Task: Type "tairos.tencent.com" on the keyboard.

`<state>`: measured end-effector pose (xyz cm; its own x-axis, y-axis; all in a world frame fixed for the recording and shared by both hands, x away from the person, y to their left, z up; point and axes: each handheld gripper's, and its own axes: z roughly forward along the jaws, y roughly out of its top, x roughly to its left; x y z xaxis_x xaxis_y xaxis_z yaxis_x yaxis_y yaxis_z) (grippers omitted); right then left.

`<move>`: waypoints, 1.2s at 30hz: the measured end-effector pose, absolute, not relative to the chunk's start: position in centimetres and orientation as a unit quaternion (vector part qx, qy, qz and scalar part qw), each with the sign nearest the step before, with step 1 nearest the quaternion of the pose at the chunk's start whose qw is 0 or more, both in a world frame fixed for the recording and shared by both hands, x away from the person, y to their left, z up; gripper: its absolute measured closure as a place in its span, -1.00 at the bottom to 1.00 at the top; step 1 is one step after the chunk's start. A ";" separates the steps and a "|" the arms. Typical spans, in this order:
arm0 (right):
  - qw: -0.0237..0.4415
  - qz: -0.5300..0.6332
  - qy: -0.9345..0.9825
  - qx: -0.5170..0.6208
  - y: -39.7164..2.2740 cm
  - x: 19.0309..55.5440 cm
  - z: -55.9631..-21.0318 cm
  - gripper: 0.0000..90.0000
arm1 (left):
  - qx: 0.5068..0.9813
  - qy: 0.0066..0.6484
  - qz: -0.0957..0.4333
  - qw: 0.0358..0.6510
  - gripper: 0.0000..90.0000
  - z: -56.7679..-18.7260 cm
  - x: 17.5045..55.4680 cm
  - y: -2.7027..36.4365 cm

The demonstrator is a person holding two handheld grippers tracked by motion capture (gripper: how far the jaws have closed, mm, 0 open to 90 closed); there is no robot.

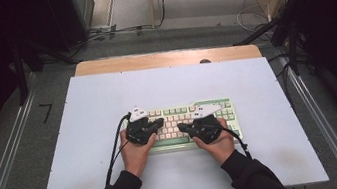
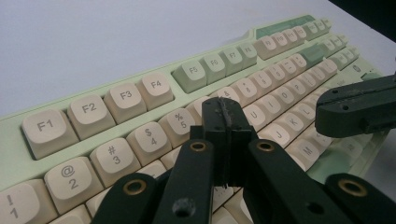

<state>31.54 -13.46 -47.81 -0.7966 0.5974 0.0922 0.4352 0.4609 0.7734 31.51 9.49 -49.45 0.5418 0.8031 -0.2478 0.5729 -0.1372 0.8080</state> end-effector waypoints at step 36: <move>0.096 0.421 0.849 0.305 -13.5 31.6 -47.8 0.96 | 0.749 0.462 0.129 0.458 1.00 -49.6 31.6 9.3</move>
<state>31.56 -13.46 -47.83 -0.7952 0.5990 0.0942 0.4377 0.4597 0.7727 31.56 9.35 -49.64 0.5407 0.8094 -0.2293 0.5734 -0.1551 0.8045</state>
